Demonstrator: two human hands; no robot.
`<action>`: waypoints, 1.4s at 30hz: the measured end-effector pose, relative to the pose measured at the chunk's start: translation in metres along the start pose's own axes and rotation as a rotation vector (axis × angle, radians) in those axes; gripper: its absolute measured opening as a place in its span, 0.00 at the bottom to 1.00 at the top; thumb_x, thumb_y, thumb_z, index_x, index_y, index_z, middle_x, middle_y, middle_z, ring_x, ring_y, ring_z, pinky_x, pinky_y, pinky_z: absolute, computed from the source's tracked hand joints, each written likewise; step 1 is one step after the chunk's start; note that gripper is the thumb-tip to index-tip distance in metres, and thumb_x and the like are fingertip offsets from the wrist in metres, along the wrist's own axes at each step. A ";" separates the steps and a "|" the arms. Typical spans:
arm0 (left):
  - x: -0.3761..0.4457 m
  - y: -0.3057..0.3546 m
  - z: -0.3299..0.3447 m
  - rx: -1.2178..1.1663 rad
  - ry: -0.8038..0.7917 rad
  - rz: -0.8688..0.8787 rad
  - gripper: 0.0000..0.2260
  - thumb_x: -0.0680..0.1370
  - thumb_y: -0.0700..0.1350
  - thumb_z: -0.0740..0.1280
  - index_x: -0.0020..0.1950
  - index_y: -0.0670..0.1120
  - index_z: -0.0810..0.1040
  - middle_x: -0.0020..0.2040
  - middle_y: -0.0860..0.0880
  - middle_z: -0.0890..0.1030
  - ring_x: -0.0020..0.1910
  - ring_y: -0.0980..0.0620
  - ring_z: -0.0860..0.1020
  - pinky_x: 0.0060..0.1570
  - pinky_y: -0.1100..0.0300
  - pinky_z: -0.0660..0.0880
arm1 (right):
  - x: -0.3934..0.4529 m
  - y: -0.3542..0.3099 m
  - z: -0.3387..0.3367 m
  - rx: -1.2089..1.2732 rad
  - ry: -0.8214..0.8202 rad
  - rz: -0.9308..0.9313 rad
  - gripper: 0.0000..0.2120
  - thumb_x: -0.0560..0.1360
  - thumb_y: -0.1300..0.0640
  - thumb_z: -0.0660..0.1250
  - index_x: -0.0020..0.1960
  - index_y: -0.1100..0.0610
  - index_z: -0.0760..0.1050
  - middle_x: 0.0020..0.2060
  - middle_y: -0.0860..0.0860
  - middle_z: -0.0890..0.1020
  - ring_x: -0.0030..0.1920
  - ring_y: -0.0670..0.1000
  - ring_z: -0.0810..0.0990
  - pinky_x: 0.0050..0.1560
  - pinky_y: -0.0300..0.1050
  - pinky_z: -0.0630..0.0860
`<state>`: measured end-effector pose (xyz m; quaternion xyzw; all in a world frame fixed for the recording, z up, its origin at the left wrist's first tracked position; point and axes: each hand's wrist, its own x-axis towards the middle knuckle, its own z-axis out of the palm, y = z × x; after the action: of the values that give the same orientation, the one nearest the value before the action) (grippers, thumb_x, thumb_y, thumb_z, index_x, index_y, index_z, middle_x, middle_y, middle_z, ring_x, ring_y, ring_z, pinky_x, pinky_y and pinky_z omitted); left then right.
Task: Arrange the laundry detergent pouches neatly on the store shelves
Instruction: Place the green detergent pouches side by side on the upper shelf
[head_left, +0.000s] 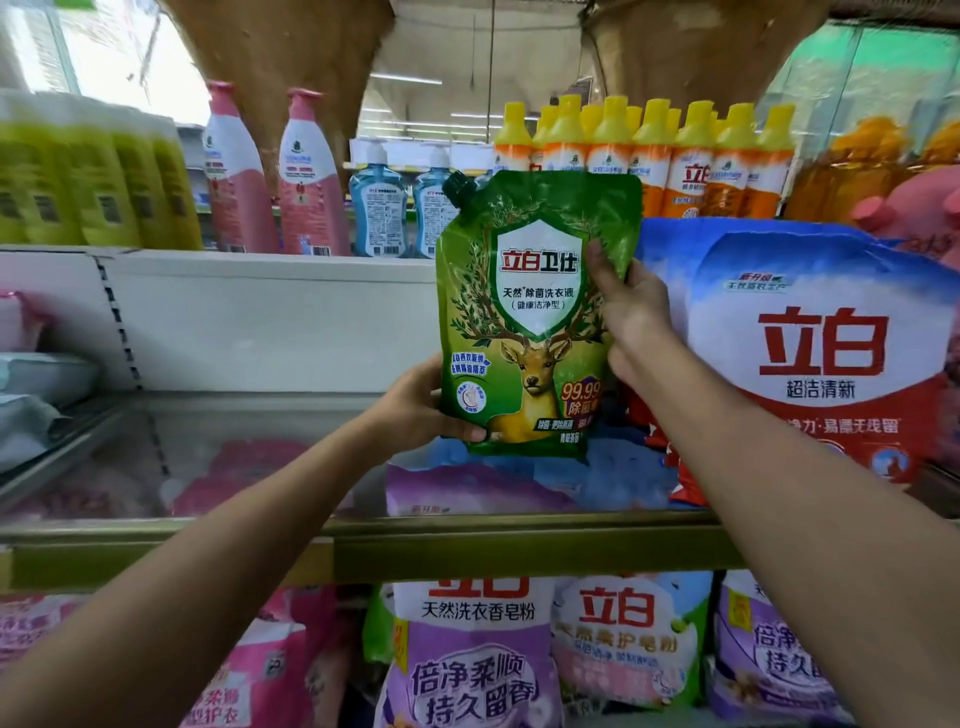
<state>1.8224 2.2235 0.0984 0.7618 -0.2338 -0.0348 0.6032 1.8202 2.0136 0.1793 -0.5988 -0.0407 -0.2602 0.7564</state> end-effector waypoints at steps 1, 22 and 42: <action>0.000 -0.001 0.000 -0.006 0.013 0.004 0.32 0.64 0.23 0.73 0.64 0.42 0.72 0.55 0.46 0.80 0.54 0.49 0.79 0.44 0.60 0.81 | 0.000 0.000 0.000 0.008 0.006 0.000 0.05 0.77 0.51 0.67 0.50 0.52 0.77 0.44 0.47 0.84 0.40 0.43 0.83 0.35 0.35 0.79; -0.090 0.050 0.006 -0.036 0.318 -0.072 0.25 0.74 0.45 0.72 0.69 0.47 0.69 0.63 0.47 0.77 0.59 0.50 0.78 0.60 0.54 0.76 | -0.098 -0.010 0.002 -0.467 0.043 -0.053 0.45 0.73 0.55 0.71 0.79 0.51 0.45 0.76 0.50 0.55 0.76 0.53 0.54 0.75 0.56 0.58; -0.330 0.037 -0.226 -0.246 0.697 -0.035 0.07 0.77 0.38 0.67 0.55 0.43 0.78 0.53 0.41 0.81 0.50 0.49 0.81 0.49 0.59 0.80 | -0.260 0.042 0.313 -0.354 -0.361 0.065 0.26 0.74 0.54 0.69 0.69 0.51 0.63 0.69 0.54 0.64 0.69 0.56 0.64 0.68 0.57 0.67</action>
<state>1.5936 2.5525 0.1181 0.6534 0.0046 0.1887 0.7331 1.6934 2.3998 0.1326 -0.7597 -0.1099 -0.1276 0.6281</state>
